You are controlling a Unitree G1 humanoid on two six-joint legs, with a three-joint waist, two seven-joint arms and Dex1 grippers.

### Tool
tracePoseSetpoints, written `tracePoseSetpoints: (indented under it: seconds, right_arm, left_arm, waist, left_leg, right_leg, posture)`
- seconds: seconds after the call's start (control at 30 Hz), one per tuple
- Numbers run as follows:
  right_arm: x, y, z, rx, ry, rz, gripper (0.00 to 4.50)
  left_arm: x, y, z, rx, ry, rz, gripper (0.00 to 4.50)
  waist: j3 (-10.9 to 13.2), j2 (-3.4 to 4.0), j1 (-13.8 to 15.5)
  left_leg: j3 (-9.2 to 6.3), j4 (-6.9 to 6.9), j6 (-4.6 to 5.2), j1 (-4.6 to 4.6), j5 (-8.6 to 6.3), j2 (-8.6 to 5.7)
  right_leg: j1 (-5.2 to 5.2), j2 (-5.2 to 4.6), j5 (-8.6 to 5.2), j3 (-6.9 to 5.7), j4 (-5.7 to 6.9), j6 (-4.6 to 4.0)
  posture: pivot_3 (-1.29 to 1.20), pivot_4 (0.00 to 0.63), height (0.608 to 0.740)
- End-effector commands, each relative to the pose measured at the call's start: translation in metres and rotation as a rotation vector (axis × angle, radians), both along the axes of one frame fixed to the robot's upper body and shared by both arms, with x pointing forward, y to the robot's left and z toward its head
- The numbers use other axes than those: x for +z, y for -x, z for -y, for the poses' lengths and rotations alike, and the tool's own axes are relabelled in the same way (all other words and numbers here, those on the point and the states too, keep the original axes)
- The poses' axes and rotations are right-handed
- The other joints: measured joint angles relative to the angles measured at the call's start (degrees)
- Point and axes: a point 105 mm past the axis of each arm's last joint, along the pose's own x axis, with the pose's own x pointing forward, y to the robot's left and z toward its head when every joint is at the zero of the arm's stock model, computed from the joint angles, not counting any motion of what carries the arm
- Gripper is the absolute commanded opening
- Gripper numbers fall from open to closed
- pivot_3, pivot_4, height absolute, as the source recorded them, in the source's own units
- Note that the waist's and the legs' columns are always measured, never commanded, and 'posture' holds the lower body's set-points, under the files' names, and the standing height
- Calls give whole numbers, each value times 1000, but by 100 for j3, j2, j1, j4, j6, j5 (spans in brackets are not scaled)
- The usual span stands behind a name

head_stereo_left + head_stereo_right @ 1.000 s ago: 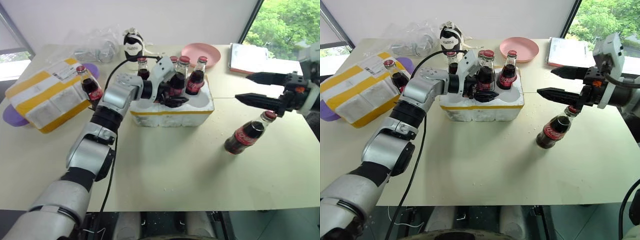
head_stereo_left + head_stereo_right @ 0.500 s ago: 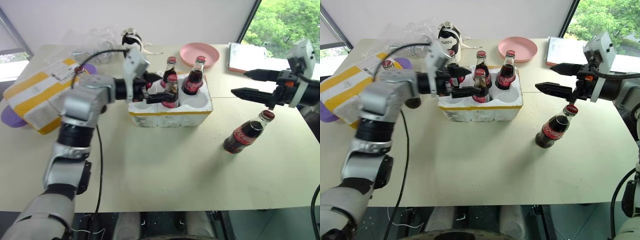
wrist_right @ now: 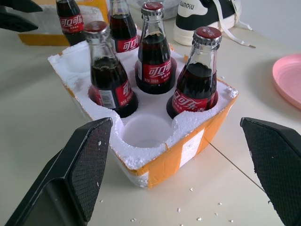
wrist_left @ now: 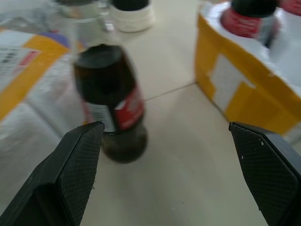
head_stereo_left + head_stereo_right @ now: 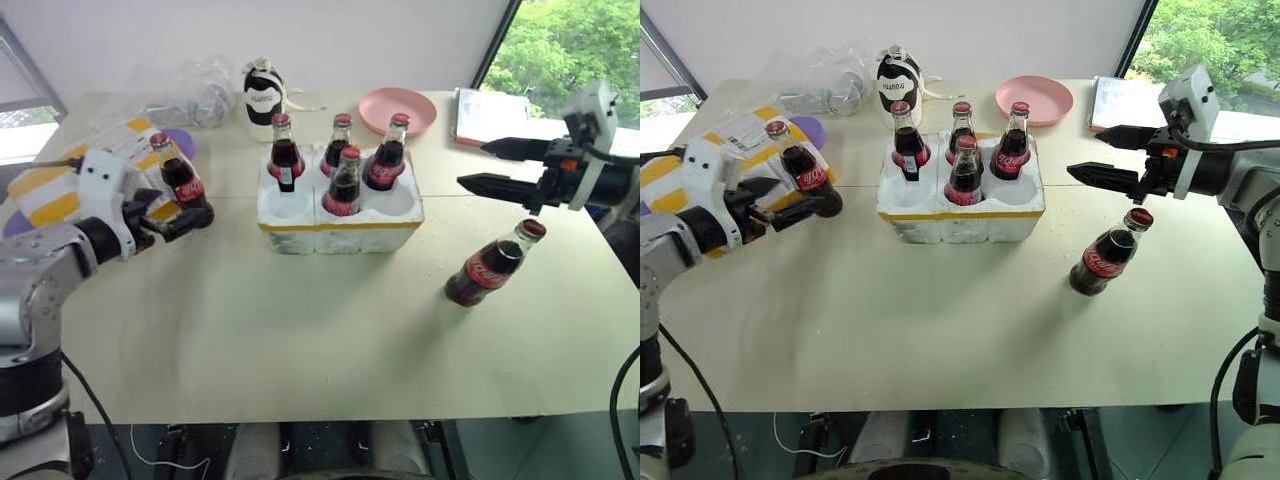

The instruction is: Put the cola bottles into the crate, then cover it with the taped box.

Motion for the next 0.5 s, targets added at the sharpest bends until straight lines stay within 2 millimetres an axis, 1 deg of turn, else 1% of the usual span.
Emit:
tracePoseSetpoints:
  seconds: [0.03, 0.37, 0.5]
  right_arm:
    - [18, 2, -3, 21, 12, 67, 4500]
    - [21, 5, -5, 27, 14, 74, 4500]
    - [22, 8, -6, 24, 4, 77, 4500]
  left_arm:
    - [10, -10, -7, 81, -8, 90, 4441]
    - [-8, -50, 1, 73, 5, 86, 4441]
    - [-13, -68, 9, 53, 30, 81, 4441]
  waist:
    - [0, 0, 16]
    - [0, 0, 36]
    - [0, 0, 38]
  left_leg:
    - [0, 0, 0, 0, 0, 0]
    - [5, 0, -1, 0, 0, 1]
    - [6, 0, -1, -1, 0, 1]
  right_leg:
    - [0, 0, 0, -1, 0, 0]
    - [-1, 0, 0, -2, 0, 0]
    - [-1, 0, 1, -3, -1, 0]
  posture:
    - [0, 150, 740]
    - [0, 150, 740]
    - [0, 150, 740]
